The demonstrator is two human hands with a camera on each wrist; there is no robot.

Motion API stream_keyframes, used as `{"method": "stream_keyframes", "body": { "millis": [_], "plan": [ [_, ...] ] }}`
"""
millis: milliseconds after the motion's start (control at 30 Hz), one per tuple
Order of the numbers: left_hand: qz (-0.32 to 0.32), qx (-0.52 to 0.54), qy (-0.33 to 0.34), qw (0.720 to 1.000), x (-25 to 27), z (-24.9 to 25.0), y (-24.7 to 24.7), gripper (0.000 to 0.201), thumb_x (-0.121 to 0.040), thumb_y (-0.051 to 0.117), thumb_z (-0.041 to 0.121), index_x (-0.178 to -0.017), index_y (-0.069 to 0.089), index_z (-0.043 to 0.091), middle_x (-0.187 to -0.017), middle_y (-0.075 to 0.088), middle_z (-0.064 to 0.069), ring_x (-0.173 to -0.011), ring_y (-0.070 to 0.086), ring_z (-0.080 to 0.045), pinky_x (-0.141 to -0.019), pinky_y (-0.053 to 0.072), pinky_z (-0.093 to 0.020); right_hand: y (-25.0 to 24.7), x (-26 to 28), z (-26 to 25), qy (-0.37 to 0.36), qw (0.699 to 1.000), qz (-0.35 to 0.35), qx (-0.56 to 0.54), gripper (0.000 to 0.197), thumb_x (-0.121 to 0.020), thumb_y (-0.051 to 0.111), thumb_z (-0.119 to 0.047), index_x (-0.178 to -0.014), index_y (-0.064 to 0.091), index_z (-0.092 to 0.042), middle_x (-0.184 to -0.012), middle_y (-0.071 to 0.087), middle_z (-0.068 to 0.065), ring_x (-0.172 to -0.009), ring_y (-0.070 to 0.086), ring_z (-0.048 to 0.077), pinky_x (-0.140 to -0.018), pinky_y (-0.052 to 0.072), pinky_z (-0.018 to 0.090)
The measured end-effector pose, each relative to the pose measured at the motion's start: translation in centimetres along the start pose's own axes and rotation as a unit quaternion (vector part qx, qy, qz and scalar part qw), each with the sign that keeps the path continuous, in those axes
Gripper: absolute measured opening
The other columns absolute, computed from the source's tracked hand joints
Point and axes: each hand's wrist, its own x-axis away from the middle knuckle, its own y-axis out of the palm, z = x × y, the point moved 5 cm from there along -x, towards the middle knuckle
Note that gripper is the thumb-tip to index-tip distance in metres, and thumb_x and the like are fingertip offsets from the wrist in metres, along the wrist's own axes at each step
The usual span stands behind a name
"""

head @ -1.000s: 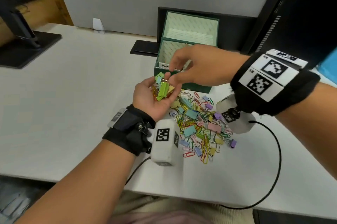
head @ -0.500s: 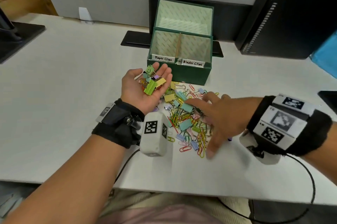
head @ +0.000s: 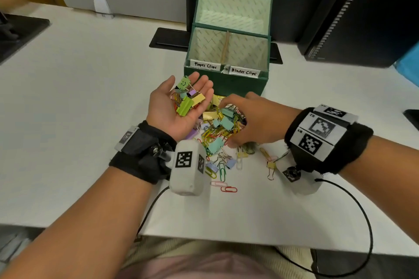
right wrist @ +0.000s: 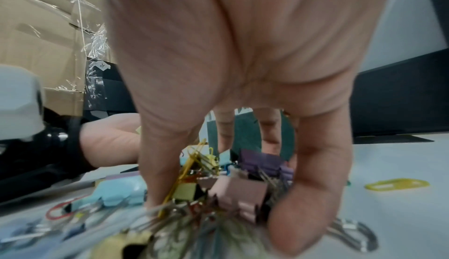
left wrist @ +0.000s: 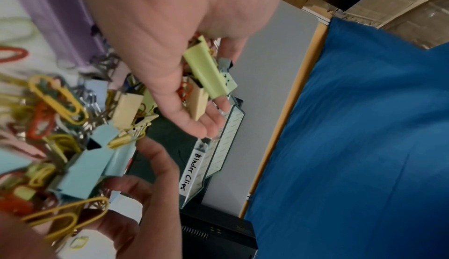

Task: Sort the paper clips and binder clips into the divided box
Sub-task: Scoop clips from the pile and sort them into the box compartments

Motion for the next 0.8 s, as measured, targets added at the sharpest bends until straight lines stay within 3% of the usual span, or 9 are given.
{"method": "stream_keyframes", "body": {
  "millis": [100,233,433,533,667,733,800],
  "plan": [
    [0.0,-0.007,-0.001,1.0,0.0,0.0,0.1,0.043,-0.099,0.038,0.032,-0.102,0.065,-0.001,-0.099,0.071,-0.019,-0.087,0.07,-0.033,-0.083,0.055,-0.044,-0.2,-0.6,0.1,0.009,1.0,0.028,-0.003,0.068,-0.07,0.079,-0.051,-0.124,0.043,-0.03,-0.109,0.043,0.0,-0.093,0.05,0.019,-0.08,0.046,0.032],
    [0.004,-0.014,-0.005,1.0,0.1,-0.2,0.3,0.042,-0.099,0.037,0.031,-0.102,0.066,0.0,-0.099,0.071,-0.019,-0.091,0.069,-0.032,-0.083,0.056,-0.042,-0.3,-1.2,0.1,0.012,0.995,0.096,0.008,0.038,-0.078,0.071,-0.047,-0.104,0.053,-0.027,-0.096,0.048,-0.001,-0.086,0.05,0.019,-0.069,0.037,0.029],
    [0.003,-0.006,0.002,1.0,0.4,0.0,0.3,0.042,-0.099,0.039,0.031,-0.104,0.065,-0.001,-0.099,0.071,-0.019,-0.09,0.069,-0.032,-0.083,0.056,-0.042,-0.9,-1.7,-0.4,0.006,0.993,0.117,0.031,0.029,-0.087,0.066,-0.04,-0.11,0.06,-0.024,-0.083,0.047,-0.007,-0.082,0.049,0.015,-0.066,0.036,0.026],
    [0.0,-0.007,-0.001,1.0,0.7,-0.2,0.5,0.042,-0.099,0.039,0.031,-0.104,0.065,-0.002,-0.099,0.071,-0.02,-0.089,0.07,-0.033,-0.082,0.056,-0.044,-1.4,-1.5,-0.5,0.01,0.991,0.135,0.012,0.015,-0.084,0.068,-0.035,-0.094,0.069,-0.023,-0.071,0.049,-0.011,-0.076,0.053,0.015,-0.055,0.035,0.022],
    [-0.001,-0.007,-0.011,1.0,1.0,-0.7,0.8,0.042,-0.099,0.04,0.031,-0.103,0.065,-0.002,-0.098,0.071,-0.02,-0.096,0.066,-0.033,-0.084,0.052,-0.043,-1.9,-1.0,1.0,0.048,0.977,0.149,-0.143,0.007,-0.084,0.069,-0.02,-0.084,0.073,-0.014,-0.065,0.065,-0.002,-0.06,0.065,0.019,-0.063,0.059,0.031],
    [0.004,-0.005,-0.018,1.0,1.0,-1.1,1.0,0.041,-0.098,0.04,0.03,-0.102,0.065,-0.003,-0.097,0.071,-0.021,-0.097,0.065,-0.033,-0.084,0.051,-0.043,-1.9,-0.7,2.0,0.077,0.963,0.134,-0.222,0.007,-0.084,0.072,-0.02,-0.083,0.073,-0.013,-0.065,0.071,0.007,-0.058,0.071,0.021,-0.062,0.062,0.035],
    [0.01,-0.006,-0.023,1.0,0.9,-1.4,1.4,0.041,-0.098,0.04,0.029,-0.102,0.065,-0.003,-0.097,0.07,-0.022,-0.098,0.064,-0.033,-0.084,0.05,-0.043,-1.9,-0.5,3.0,0.105,0.952,0.12,-0.26,0.007,-0.083,0.074,-0.022,-0.082,0.074,-0.015,-0.066,0.071,0.007,-0.055,0.07,0.018,-0.063,0.062,0.034]
  ]
}}
